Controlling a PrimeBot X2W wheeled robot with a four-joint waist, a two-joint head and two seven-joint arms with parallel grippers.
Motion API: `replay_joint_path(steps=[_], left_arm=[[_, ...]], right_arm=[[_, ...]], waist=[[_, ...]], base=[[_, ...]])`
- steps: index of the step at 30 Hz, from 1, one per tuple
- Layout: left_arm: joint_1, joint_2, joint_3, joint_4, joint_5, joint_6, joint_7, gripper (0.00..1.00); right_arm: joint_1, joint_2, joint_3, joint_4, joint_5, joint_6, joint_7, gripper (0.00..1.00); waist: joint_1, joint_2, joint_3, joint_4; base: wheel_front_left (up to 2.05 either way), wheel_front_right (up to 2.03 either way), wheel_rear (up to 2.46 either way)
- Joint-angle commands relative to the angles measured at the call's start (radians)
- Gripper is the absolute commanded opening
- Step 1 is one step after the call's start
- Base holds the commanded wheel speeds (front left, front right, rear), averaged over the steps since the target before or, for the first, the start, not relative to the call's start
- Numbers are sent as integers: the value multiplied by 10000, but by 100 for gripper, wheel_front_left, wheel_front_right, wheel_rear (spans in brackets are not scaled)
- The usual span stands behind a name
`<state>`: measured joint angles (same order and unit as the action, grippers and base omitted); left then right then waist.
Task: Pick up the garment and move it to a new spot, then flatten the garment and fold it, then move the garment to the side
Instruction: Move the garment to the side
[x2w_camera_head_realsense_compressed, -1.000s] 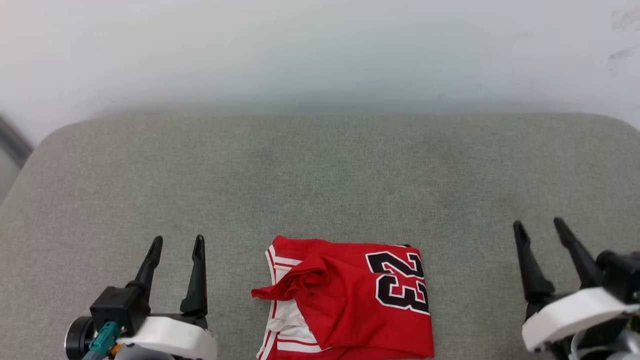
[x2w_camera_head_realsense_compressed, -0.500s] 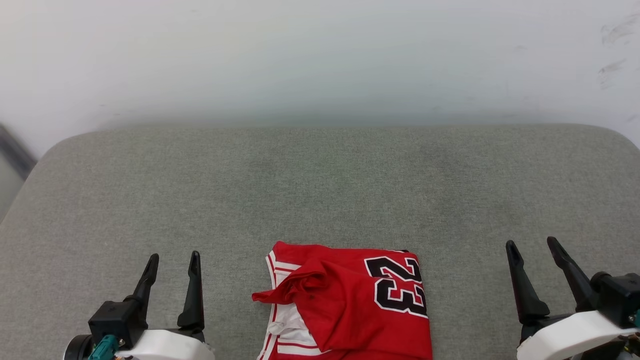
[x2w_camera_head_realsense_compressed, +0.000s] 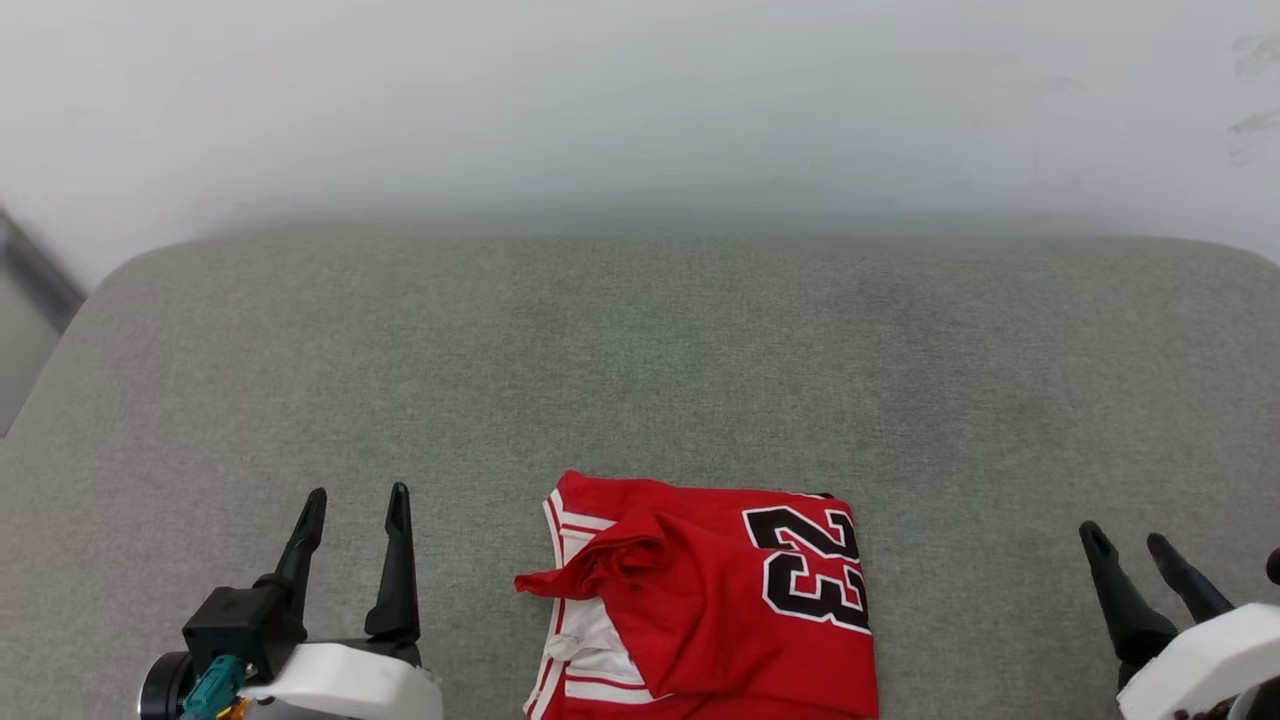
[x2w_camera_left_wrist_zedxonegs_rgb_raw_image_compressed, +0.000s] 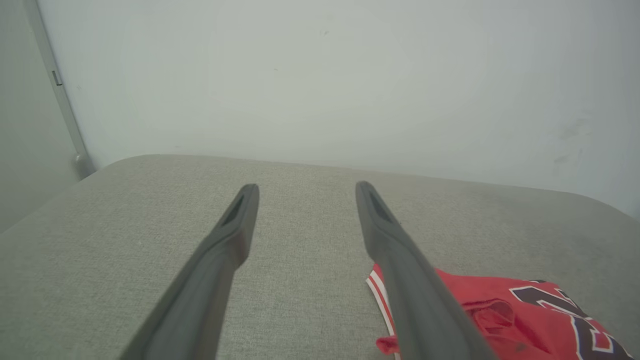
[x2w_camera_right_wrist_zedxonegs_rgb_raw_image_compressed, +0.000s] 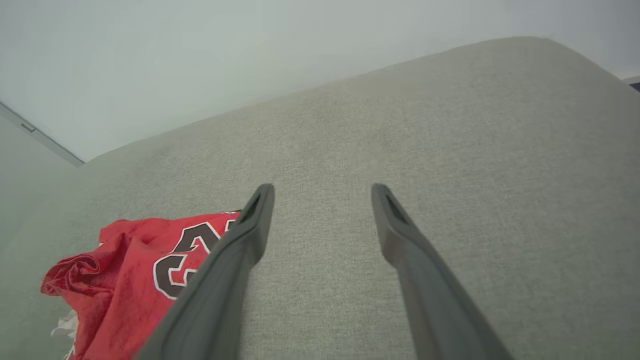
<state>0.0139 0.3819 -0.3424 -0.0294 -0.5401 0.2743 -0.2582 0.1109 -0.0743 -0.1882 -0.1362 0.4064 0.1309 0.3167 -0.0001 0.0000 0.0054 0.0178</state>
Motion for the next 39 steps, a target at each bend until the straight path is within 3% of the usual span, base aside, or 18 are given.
replay_joint_path(steps=[1,6,12,23,24,25,28,32,39], left_arm=[[-161,-46,8,-31,48,-1,-28,100],[-451,-227,-34,-83,163,-131,-57,100],[-803,-338,31,-78,277,-289,-72,100],[-1276,-332,130,128,412,-548,-85,100],[-1278,-328,136,142,425,-553,-85,100],[-1287,-324,139,165,430,-567,-84,100],[-1296,-342,170,224,443,-592,-86,100],[-1133,-392,195,283,449,-588,-87,100],[-788,-403,371,204,413,-539,-87,100]], right_arm=[[-266,-160,-97,212,253,-4,281,100],[-721,-625,-362,1495,1503,-4,2140,100],[-1235,-201,-6,2554,2978,-4,3804,100],[-2228,255,1131,4464,6817,-6,3942,100],[-2287,257,1285,4565,6975,-6,3894,41],[-2331,270,1437,4638,7128,-6,3833,4],[-2461,181,1852,4544,7184,-4,3581,0],[-2600,-453,2606,4046,6513,-4,3089,0],[-3262,-2069,4518,3114,3873,-4,2961,0]], waist=[[1,0,139,145],[1,0,556,576],[1,0,1160,965],[1,0,1711,1186],[1,0,1712,1189],[1,0,1705,1189],[1,0,1611,1163],[1,0,1352,1005],[1,0,947,179]], base=[[0,0,0],[0,0,0],[0,0,0],[0,0,0],[0,0,0],[0,0,0],[0,0,0],[0,0,0],[0,0,0]])
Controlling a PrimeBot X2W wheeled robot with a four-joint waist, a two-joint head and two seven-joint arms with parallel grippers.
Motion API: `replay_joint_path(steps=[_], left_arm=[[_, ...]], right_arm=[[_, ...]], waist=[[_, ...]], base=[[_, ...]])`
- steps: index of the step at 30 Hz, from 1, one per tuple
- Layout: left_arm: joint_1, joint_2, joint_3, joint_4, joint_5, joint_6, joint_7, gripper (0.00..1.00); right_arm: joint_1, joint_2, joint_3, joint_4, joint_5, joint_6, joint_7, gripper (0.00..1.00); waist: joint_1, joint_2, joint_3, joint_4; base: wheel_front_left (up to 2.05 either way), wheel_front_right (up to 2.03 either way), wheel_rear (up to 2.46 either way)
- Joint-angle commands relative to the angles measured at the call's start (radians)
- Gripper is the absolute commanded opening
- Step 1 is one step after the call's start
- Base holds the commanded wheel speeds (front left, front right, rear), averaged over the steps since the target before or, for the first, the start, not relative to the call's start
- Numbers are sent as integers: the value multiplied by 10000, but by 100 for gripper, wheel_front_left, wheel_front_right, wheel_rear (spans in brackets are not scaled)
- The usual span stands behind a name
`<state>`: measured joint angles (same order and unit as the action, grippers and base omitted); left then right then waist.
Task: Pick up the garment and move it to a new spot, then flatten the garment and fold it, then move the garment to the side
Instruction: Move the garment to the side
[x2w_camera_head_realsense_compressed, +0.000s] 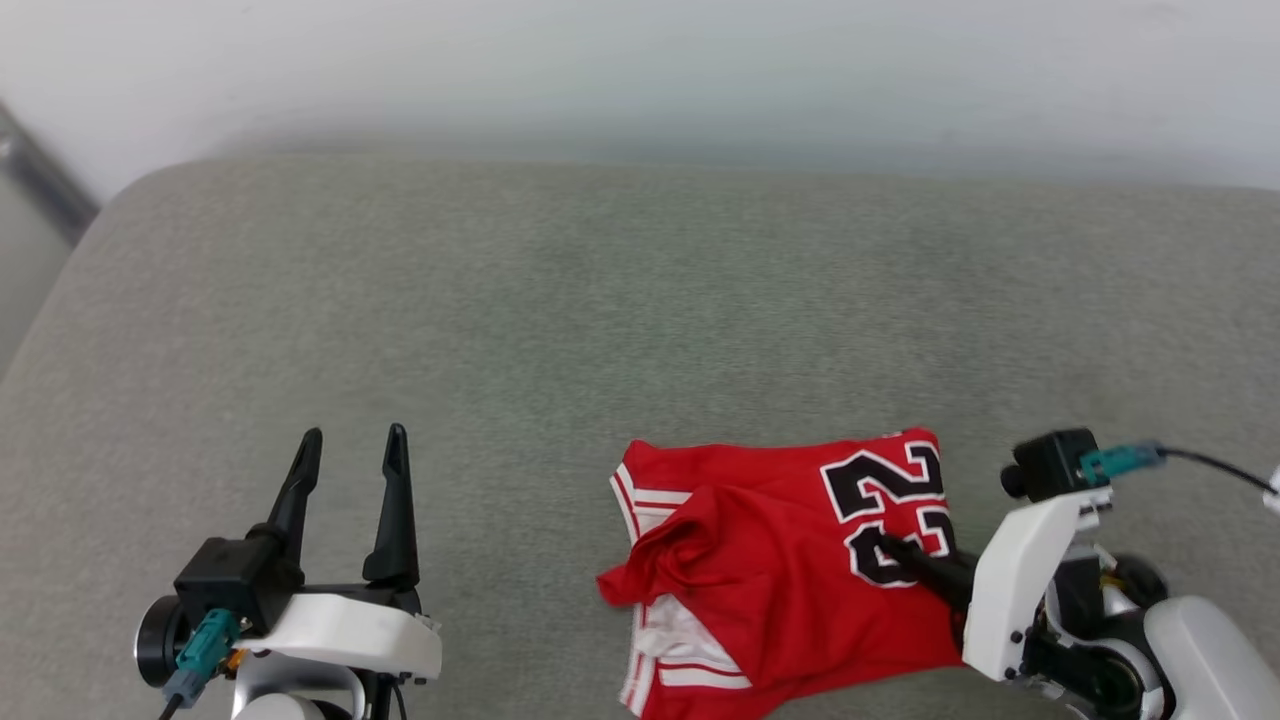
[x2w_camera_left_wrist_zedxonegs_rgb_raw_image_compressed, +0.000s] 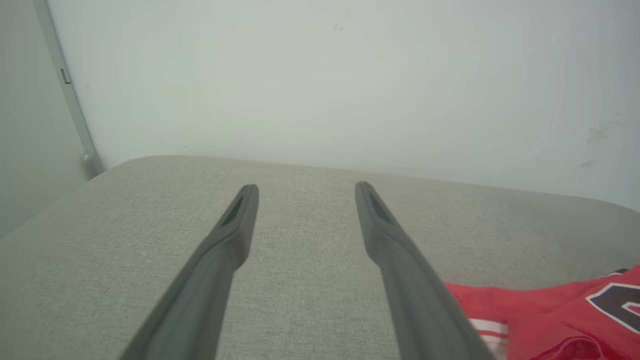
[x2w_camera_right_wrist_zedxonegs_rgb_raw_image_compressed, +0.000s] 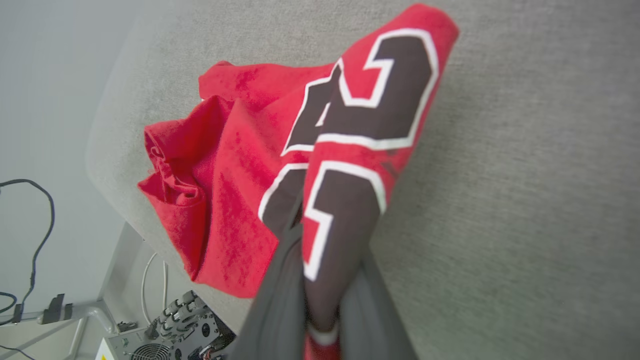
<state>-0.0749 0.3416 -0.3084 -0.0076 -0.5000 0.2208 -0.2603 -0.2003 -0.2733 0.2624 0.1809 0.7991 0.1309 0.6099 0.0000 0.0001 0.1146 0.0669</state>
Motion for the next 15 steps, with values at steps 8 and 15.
replay_joint_path(steps=[8,15], left_arm=[[266,-178,179,-235,134,-89,-56,100],[-119,-155,159,-489,396,-327,-46,100]], right_arm=[[-1324,-1339,1031,-1135,-2325,-6,925,0],[-2035,-1827,945,-1218,-3058,-6,1076,0]], waist=[[0,-1,-119,-1881],[0,-1,540,-3459]], base=[[0,0,0],[0,0,0]])
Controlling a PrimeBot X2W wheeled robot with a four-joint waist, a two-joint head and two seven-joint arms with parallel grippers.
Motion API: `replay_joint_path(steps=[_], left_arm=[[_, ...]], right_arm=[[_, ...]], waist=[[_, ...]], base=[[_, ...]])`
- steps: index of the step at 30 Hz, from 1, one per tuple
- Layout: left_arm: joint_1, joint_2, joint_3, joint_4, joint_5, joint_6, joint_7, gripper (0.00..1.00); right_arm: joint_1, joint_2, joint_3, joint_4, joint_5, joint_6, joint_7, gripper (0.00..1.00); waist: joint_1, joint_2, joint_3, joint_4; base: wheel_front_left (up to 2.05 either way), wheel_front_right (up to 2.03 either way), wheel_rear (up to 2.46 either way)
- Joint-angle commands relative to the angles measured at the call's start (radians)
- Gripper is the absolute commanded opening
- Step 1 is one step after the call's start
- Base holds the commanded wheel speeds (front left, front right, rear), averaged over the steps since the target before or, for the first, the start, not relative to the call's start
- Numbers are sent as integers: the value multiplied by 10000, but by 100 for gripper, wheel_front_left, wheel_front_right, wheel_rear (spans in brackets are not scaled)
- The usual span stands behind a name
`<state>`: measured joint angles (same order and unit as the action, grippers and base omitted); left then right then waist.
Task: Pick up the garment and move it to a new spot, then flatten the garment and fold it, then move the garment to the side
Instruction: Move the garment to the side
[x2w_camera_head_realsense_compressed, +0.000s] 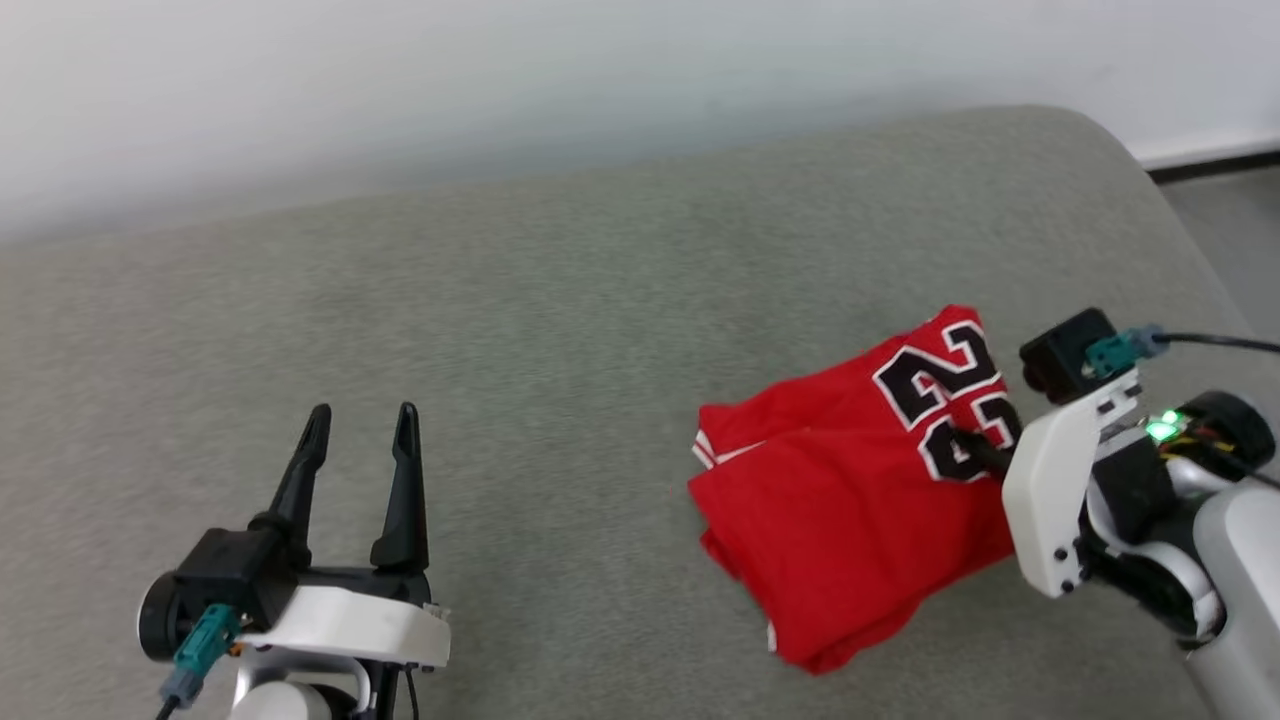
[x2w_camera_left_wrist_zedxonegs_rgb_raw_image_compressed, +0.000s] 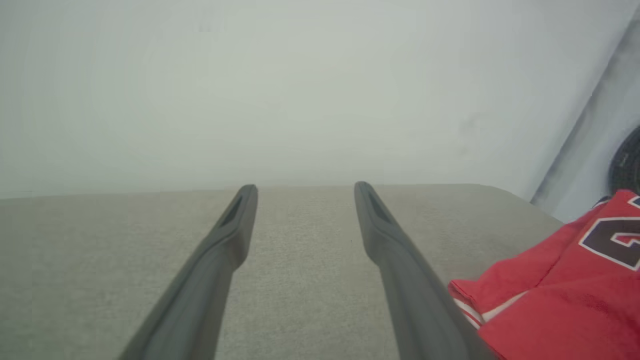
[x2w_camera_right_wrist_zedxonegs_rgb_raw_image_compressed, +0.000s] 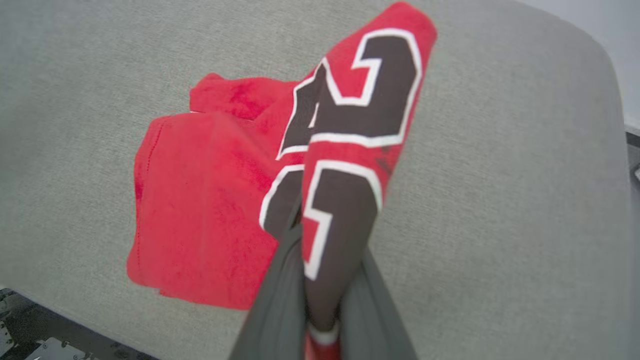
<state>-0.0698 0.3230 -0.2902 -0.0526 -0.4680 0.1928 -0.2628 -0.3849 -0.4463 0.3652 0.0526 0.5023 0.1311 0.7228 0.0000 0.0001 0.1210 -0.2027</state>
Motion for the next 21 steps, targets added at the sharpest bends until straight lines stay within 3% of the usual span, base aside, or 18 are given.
replay_joint_path(steps=[1,10,17,21], left_arm=[[-273,75,-32,-111,124,-66,-21,100],[-1640,670,-287,-920,687,-391,587,100],[-2395,1097,-321,-1558,983,-513,1129,100],[-2905,1435,-327,-2192,1181,-605,1594,100]], right_arm=[[-316,-131,-152,138,-171,-9,-164,0],[-1487,-417,-1609,1895,-935,-9,-1750,0],[-2329,-298,-3017,3457,-1631,-11,-3326,0],[-2982,37,-4364,4599,-2364,-9,-4607,0]], waist=[[0,-1,668,-977],[0,-1,2672,-1948],[0,-1,3844,-2026],[0,-1,4667,-1948]], base=[[0,0,0],[0,0,0],[0,0,0],[0,0,0]])
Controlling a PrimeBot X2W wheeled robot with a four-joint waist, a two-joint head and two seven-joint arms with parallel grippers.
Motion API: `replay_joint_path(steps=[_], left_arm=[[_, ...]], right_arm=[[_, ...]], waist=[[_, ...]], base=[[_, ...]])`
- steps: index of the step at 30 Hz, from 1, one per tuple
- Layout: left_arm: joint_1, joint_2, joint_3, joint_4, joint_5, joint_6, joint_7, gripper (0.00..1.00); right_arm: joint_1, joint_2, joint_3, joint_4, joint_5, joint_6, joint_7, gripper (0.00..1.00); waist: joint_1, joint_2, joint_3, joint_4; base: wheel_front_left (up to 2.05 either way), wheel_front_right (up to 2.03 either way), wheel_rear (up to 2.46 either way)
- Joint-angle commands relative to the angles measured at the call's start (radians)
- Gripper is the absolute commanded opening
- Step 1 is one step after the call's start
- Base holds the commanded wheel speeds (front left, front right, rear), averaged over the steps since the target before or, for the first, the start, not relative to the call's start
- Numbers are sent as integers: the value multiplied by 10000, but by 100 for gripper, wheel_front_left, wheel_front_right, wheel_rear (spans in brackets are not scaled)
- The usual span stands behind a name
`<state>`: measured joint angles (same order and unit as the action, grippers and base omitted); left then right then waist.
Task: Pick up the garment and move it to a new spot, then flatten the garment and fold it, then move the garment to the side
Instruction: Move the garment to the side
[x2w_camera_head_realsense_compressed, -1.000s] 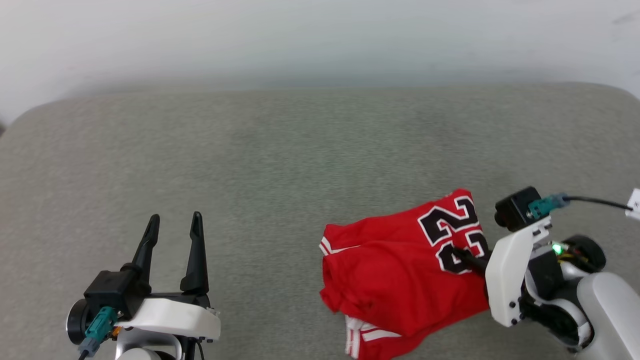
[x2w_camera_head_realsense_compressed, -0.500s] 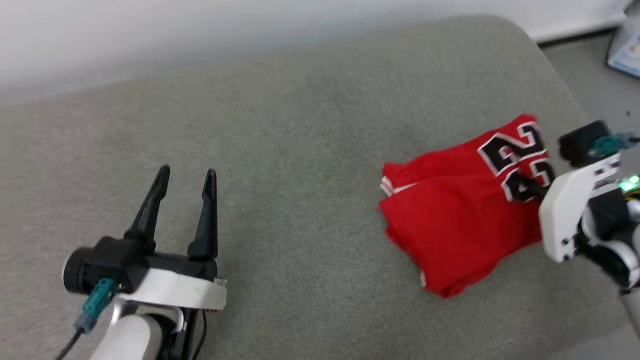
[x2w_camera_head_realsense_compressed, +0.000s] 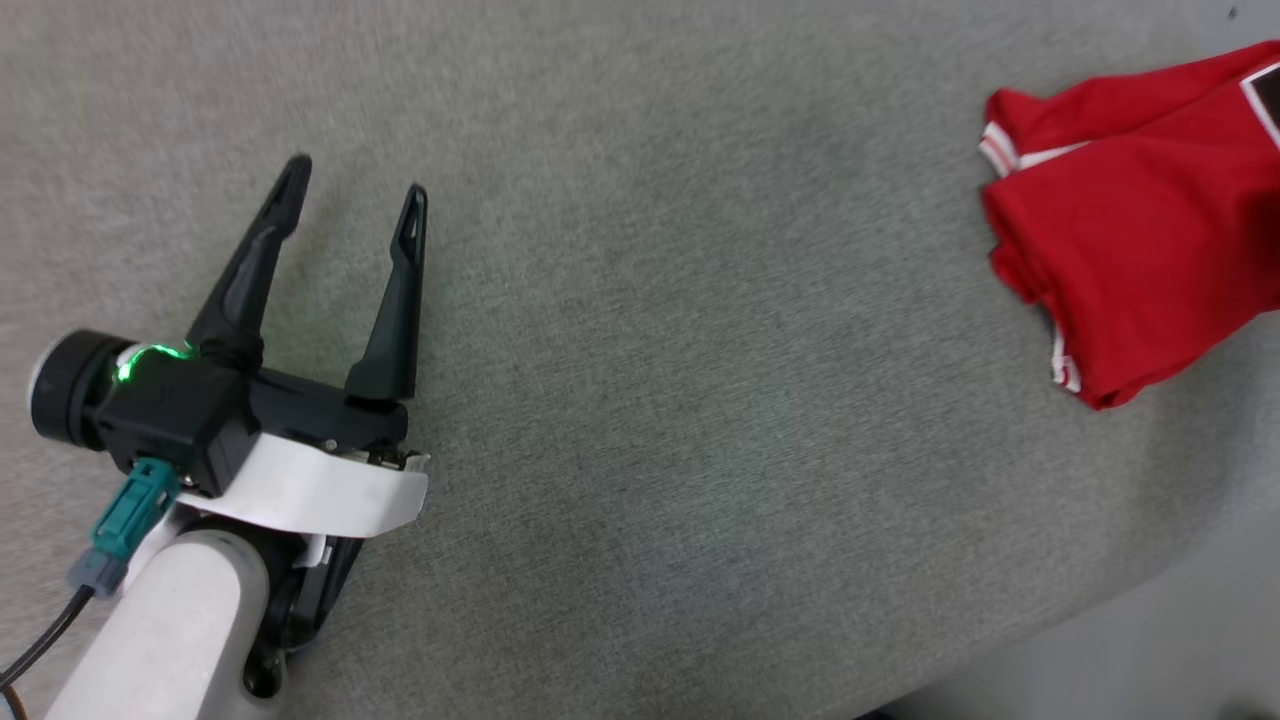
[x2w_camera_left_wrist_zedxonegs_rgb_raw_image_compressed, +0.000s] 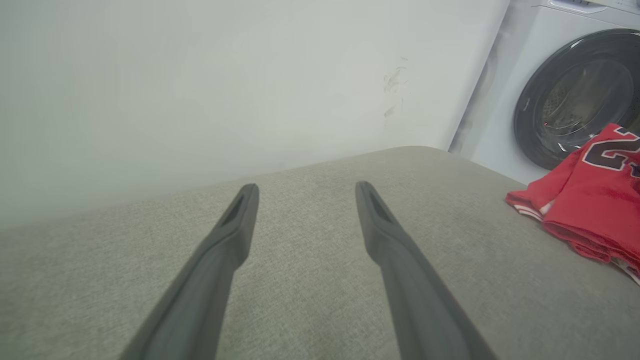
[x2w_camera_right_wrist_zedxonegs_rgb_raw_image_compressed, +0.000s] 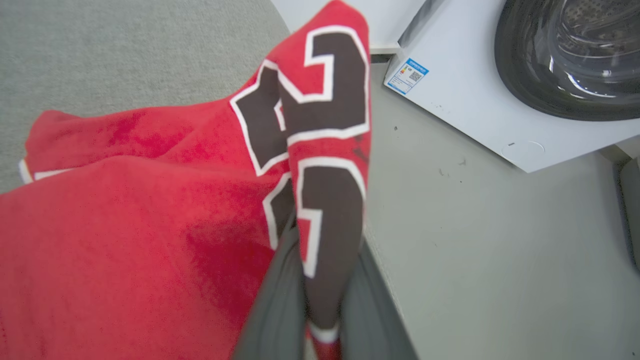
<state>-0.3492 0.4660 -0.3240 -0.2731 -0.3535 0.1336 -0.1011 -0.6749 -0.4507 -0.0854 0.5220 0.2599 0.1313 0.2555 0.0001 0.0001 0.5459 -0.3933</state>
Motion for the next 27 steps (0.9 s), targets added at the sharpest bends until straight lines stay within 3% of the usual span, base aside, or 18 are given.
replay_joint_path(steps=[1,5,6,7,8,17,21,27], left_arm=[[-174,63,4,-89,77,-16,35,100],[-384,177,-31,-327,153,-55,257,100],[-406,187,-40,-355,159,-65,273,100],[-424,204,-36,-373,161,-64,294,100],[-433,213,-32,-384,154,-59,306,100],[-27,3,-42,36,-95,70,-61,100],[312,-295,-121,507,-288,135,-485,100],[1298,-637,-26,1210,-662,390,-999,100]], right_arm=[[-171,152,-101,169,-141,-11,-139,0],[-505,586,-1119,1235,-915,-13,-924,0],[-547,720,-1312,1514,-1099,-13,-1114,18],[-611,839,-1434,1737,-1293,-11,-1330,90],[-695,921,-1647,1973,-1467,-13,-1543,100],[-963,927,-3125,2956,-2974,-13,-3018,100],[-613,866,-3173,2652,-3312,-11,-3211,100],[612,1305,-2658,1264,-3109,-11,-2963,100]], waist=[[-1,-1,528,-21],[-1,-1,834,90],[-1,-1,864,122],[-1,-1,882,145],[-1,-1,888,168],[-1,-1,188,370],[-1,-1,-663,541],[-1,-1,-2028,850]], base=[[0,0,0],[0,0,0],[0,0,0],[0,0,0],[0,0,0],[0,0,0],[0,0,0],[0,0,0]])
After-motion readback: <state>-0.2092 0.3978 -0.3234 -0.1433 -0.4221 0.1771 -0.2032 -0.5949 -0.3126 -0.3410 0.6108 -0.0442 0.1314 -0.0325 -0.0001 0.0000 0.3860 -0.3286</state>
